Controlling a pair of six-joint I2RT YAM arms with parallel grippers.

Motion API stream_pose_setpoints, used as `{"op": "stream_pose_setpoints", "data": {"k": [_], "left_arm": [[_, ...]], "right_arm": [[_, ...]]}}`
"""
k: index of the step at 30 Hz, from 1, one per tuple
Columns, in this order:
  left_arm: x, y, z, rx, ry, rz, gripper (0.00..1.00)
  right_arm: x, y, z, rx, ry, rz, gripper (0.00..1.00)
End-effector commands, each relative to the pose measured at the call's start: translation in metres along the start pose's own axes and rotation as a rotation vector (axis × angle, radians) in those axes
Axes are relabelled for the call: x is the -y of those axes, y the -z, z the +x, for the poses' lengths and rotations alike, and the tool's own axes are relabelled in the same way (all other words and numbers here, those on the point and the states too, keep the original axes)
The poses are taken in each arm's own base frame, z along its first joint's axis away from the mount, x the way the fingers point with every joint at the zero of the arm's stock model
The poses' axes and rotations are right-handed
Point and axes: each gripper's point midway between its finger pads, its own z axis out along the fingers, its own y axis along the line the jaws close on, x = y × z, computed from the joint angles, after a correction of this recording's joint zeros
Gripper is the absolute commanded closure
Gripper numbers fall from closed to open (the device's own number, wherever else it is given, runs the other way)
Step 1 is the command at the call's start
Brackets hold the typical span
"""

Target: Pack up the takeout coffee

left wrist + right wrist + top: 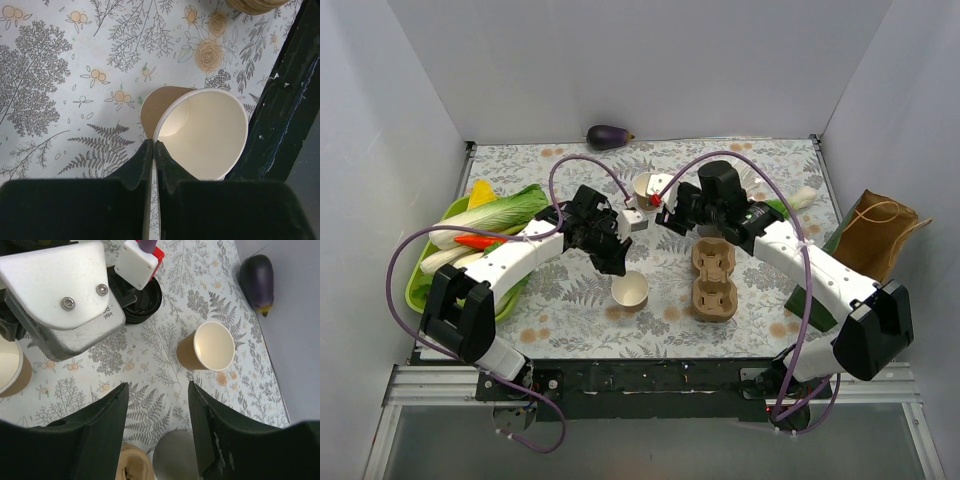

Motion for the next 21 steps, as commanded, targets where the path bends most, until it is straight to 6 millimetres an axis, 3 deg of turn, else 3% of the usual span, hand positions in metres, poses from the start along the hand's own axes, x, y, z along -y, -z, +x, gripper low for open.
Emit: {"op": "stream_pose_setpoints", "data": {"k": [1, 8, 12, 16, 21], "left_arm": [[0.0, -0.005, -0.011, 0.023, -0.062, -0.004, 1.0], [-0.001, -0.011, -0.011, 0.01, -0.067, -0.006, 1.0], [0.0, -0.011, -0.013, 0.01, -0.071, 0.001, 0.88], [0.002, -0.006, -0.021, 0.02, -0.081, 0.006, 0.66], [-0.001, 0.019, -0.046, 0.047, -0.152, -0.058, 0.57]], "right_arm": [[0.006, 0.014, -0.012, 0.033, 0.022, 0.049, 0.41], [0.006, 0.016, -0.002, 0.013, 0.04, 0.061, 0.4], [0.008, 0.017, 0.0, 0.007, 0.037, 0.067, 0.4], [0.012, 0.018, -0.001, 0.004, 0.043, 0.072, 0.4], [0.022, 0.023, -0.011, 0.01, 0.047, 0.089, 0.4]]}}
